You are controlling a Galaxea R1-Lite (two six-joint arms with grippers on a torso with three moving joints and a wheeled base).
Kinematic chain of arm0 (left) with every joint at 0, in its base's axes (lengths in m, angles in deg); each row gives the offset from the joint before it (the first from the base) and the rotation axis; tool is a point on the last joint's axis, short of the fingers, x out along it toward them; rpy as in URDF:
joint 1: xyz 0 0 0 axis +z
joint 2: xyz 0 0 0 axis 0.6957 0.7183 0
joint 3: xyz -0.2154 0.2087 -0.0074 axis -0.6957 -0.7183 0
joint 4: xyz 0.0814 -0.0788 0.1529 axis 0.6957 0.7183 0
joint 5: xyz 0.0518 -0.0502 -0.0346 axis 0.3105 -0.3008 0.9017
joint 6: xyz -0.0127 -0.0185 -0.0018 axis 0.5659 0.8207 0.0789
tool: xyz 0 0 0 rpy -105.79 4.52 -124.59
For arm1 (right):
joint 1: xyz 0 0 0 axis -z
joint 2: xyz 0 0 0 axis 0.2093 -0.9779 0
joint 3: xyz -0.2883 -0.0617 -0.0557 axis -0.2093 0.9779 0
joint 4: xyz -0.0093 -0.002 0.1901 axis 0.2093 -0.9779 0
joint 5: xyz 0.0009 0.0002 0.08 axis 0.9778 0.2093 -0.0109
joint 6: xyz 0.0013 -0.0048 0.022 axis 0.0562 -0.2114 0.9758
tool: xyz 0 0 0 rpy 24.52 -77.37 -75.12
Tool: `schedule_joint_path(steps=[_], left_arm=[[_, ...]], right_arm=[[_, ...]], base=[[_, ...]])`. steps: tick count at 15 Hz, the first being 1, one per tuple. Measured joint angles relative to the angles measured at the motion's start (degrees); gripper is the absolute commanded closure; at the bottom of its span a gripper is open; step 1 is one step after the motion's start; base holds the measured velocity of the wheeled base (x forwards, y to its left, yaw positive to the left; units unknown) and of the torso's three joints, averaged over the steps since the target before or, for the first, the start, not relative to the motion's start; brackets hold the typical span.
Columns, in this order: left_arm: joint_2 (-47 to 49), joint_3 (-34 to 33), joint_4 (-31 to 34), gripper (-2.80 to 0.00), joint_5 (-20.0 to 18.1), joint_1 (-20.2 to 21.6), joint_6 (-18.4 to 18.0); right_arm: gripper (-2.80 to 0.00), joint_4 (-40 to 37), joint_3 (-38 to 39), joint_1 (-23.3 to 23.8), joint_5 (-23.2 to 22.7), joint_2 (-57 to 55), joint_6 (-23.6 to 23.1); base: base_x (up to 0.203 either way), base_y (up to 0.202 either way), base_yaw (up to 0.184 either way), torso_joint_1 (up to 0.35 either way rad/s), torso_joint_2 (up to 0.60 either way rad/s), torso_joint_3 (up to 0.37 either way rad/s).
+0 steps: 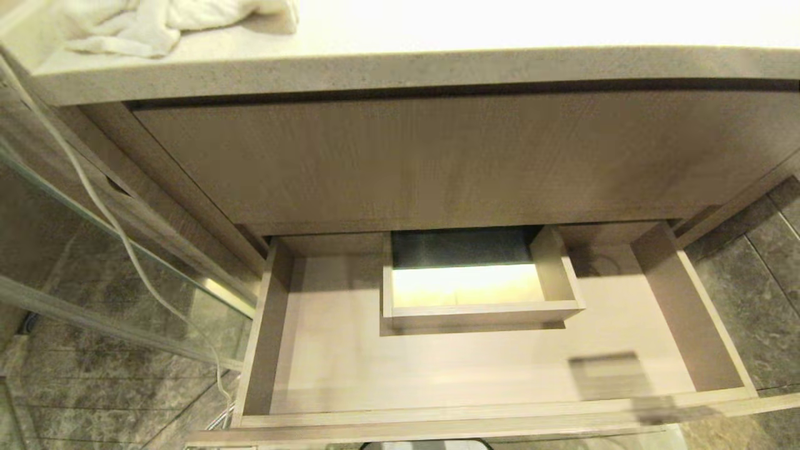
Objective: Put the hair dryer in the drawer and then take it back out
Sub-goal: Place it on the countertop
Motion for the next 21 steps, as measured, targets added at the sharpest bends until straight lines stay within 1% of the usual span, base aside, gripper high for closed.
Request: schedule_joint_path(steps=[4, 16, 18, 21], left_arm=[[0.0, 0.0, 0.0, 0.0, 0.0, 0.0, 0.0], [0.0, 0.0, 0.0, 0.0, 0.0, 0.0, 0.0], [0.0, 0.0, -0.1, 0.0, 0.0, 0.0, 0.0], [0.0, 0.0, 0.0, 0.0, 0.0, 0.0, 0.0]], right_arm=[[0.0, 1.0, 0.1, 0.0, 0.0, -0.2, 0.0], [0.0, 5.6, -1.0, 0.0, 0.0, -3.1, 0.0], [0.0, 5.5, -2.0, 0.0, 0.1, -4.3, -0.1], [0.0, 5.6, -4.3, 0.1, 0.1, -7.0, -0.4]], base=[[0.0, 0.0, 0.0, 0.382, -0.49, -0.242], [0.0, 0.0, 0.0, 0.292, -0.56, -0.268], [0.0, 0.0, 0.0, 0.144, -0.28, -0.134], [0.0, 0.0, 0.0, 0.021, -0.03, -0.017]])
